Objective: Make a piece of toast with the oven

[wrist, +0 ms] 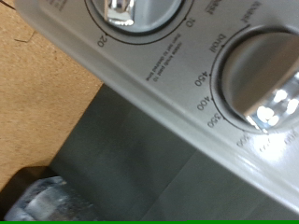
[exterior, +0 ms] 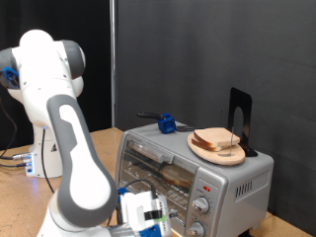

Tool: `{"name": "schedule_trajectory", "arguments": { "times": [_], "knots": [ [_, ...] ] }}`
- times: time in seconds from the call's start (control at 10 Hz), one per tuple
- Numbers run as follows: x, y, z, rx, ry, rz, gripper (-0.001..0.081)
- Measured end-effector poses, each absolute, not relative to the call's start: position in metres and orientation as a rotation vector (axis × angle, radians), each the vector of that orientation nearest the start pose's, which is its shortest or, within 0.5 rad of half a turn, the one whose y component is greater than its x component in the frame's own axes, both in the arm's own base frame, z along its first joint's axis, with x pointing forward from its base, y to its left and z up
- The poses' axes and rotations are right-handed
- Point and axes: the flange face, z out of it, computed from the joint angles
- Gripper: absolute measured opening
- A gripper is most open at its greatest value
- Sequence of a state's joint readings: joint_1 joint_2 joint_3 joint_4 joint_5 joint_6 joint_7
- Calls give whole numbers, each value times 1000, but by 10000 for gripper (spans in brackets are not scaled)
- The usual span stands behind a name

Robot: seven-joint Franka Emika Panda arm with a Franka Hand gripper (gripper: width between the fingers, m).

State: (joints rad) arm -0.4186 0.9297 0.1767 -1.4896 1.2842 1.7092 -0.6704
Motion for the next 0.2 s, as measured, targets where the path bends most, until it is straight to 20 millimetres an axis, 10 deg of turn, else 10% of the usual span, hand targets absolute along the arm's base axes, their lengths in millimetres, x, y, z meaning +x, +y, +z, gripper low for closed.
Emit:
{"name": "schedule_trajectory", "arguments": {
  "times": [0.2],
  "knots": [
    [664,-119,156,-1726,358,3,808]
  ]
}}
